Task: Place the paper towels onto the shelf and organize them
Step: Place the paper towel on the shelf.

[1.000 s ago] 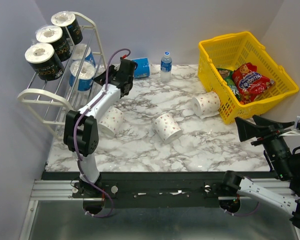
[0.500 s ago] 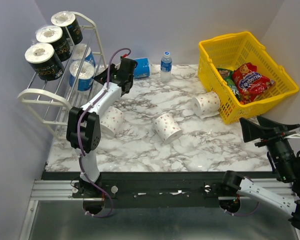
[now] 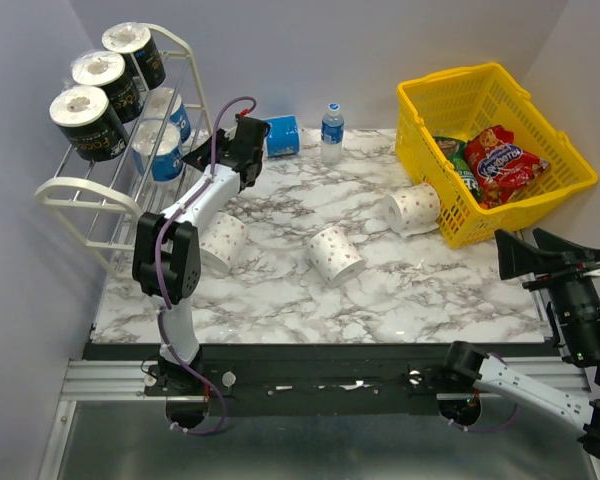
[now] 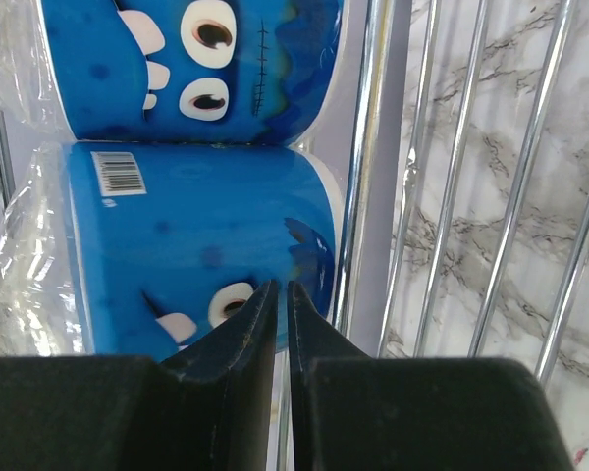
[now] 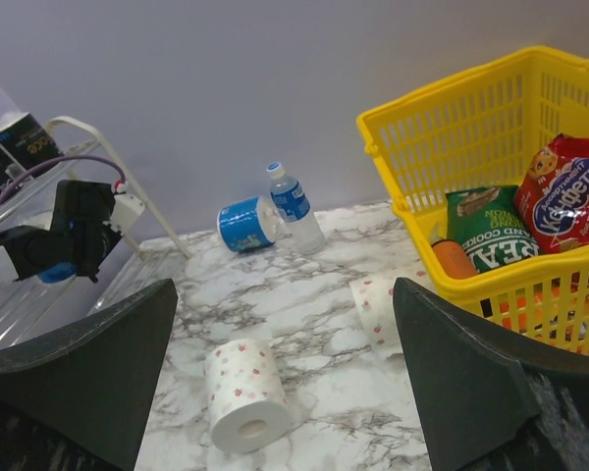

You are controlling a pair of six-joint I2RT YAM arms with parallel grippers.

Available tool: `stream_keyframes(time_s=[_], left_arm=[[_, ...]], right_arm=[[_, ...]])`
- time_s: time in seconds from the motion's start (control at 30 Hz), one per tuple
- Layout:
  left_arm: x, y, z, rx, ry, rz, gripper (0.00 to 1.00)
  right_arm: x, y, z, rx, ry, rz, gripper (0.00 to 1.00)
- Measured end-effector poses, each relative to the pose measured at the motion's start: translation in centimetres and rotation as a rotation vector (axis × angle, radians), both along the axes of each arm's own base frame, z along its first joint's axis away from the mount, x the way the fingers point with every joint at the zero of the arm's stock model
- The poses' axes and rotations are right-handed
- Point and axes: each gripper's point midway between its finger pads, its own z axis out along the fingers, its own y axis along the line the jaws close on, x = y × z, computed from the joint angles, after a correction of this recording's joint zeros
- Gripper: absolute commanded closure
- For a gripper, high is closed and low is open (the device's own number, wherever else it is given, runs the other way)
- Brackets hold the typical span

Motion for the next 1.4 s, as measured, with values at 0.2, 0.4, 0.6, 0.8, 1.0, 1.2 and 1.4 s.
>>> stream_keyframes(time_s=[0.2,0.4,0.6,0.8,1.0,1.2,1.4], left_arm=[[0.0,0.7,-0.1,0.001,0.002,0.015,0.81],[-0.1,0.8,-0.1,0.0,0.001,0.016,0.81],[-0.2,0.9,-0.1,0.005,0.001,0.025,0.81],[-0.5,1.1,-0.1,0.014,0.008,0.036,0.83],[-1.0,1.3,-0.1,0.028,0.023,0.054,0.79],[-1.4,1.5,0.5,0.031,0.009,0.065,0.79],[-1.5,1.5,0.7,0.031,0.004,0.068,0.75]], right_arm=[[0.5,0.7,-0.1,-0.021,0.015,-0.001,0.0],[0.5,0.8,-0.1,-0.025,0.017,-0.002,0.0],[0.5,0.8,-0.1,-0.024,0.016,-0.001,0.0],[0.2,0.4,-0.1,-0.006,0.012,0.0,0.0],[-0.1,0.0,-0.4,0.006,0.017,0.004,0.0],[-0.2,-0.2,-0.7,0.008,0.023,0.005,0.0],[-0.2,-0.2,-1.0,0.008,0.032,0.007,0.0]])
